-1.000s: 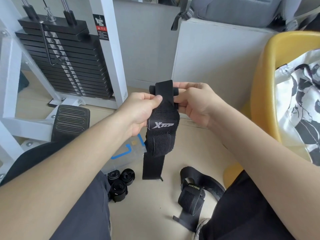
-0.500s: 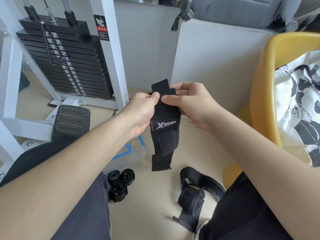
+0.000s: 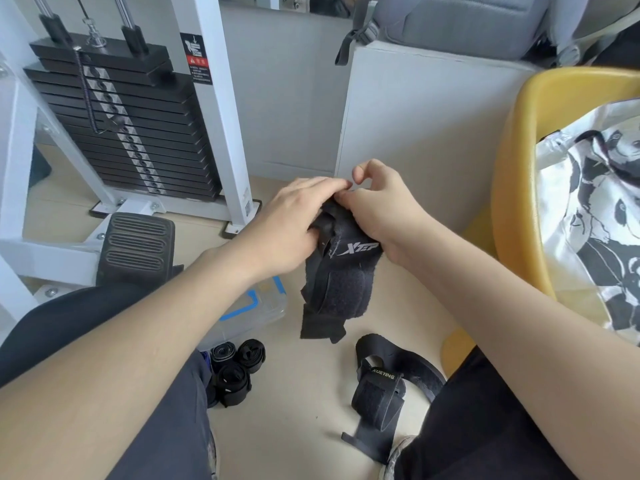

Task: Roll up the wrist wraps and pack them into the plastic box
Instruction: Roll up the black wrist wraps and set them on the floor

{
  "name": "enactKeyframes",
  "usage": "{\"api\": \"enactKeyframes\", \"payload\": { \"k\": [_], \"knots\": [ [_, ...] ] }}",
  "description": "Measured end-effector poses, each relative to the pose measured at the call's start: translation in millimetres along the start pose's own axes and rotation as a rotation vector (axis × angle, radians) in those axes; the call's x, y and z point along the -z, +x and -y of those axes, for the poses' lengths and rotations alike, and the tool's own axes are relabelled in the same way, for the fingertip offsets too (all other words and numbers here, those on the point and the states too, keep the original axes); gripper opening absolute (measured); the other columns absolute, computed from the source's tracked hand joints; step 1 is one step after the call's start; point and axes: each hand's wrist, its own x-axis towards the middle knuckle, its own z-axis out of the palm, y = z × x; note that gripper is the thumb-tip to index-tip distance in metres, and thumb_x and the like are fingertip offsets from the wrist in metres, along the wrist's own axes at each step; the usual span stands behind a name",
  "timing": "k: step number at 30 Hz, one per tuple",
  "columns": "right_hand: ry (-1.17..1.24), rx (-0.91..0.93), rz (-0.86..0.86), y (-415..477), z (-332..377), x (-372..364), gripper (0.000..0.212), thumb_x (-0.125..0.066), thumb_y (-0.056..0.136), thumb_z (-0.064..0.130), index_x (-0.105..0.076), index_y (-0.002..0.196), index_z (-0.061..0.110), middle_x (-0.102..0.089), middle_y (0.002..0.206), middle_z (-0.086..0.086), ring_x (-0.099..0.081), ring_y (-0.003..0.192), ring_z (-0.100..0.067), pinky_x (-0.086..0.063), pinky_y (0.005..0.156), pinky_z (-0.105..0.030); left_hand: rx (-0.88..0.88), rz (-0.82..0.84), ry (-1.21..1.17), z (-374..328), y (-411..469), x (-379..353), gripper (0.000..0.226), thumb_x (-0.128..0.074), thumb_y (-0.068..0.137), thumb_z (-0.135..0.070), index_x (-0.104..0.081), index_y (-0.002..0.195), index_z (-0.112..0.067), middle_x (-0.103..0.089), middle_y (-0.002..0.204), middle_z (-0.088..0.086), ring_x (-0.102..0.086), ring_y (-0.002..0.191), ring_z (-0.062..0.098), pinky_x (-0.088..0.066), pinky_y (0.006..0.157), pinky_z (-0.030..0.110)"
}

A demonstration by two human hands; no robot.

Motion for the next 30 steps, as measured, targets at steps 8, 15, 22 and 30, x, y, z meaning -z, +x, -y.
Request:
{"api": "enactKeyframes", "payload": {
  "k": [8, 15, 22, 30],
  "knots": [
    [-0.347, 0.039, -0.037, -3.9, 5.8, 7.7, 0.010, -0.060, 0.096, 0.031, -0.056, 0.100, 0.022, -0.065, 0.097, 0.005, -0.065, 0.080, -0.018, -0.046, 0.065, -0.031, 0.092, 0.016, 0.077, -9.0, -2.9, 3.0, 0.052, -0.042, 0.086, -0.002, -0.075, 0.118, -0.027, -0.079, 0.096, 0.007, -0.066, 0.094, 0.043, -0.058, 0.079, 0.048],
    [-0.431, -0.033, -0.002, -6.7, 12.3, 14.1, 0.023, -0.058, 0.092, 0.014, -0.065, 0.108, 0.000, -0.076, 0.097, -0.011, -0.053, 0.067, -0.020, -0.042, 0.045, -0.022, 0.207, 0.013, 0.160, -11.0, -2.1, -4.6, 0.026, -0.047, 0.081, -0.006, -0.059, 0.073, -0.028, -0.069, 0.076, 0.004, -0.062, 0.086, 0.045, -0.057, 0.069, 0.048],
    [-0.334, -0.055, 0.122, -6.6, 1.1, 13.4, 0.022, -0.063, 0.099, 0.029, -0.061, 0.084, 0.013, -0.055, 0.072, -0.005, -0.051, 0.063, -0.017, -0.041, 0.056, -0.028, 0.198, 0.022, 0.303, -1.7, 2.2, -2.9, 0.015, -0.054, 0.088, -0.012, -0.067, 0.087, -0.021, -0.064, 0.077, 0.005, -0.059, 0.083, 0.044, -0.032, 0.055, 0.035],
    [0.050, -0.143, 0.274, -11.6, 0.0, 27.0, 0.042, -0.095, 0.081, 0.024, -0.063, 0.108, 0.019, -0.075, 0.086, -0.005, -0.071, 0.073, -0.024, -0.058, 0.071, -0.036, 0.192, 0.096, 0.209, 6.8, -3.4, 0.0, 0.027, -0.050, 0.087, -0.007, -0.056, 0.066, -0.023, -0.056, 0.064, 0.005, -0.057, 0.072, 0.044, -0.045, 0.055, 0.042]
  ]
}}
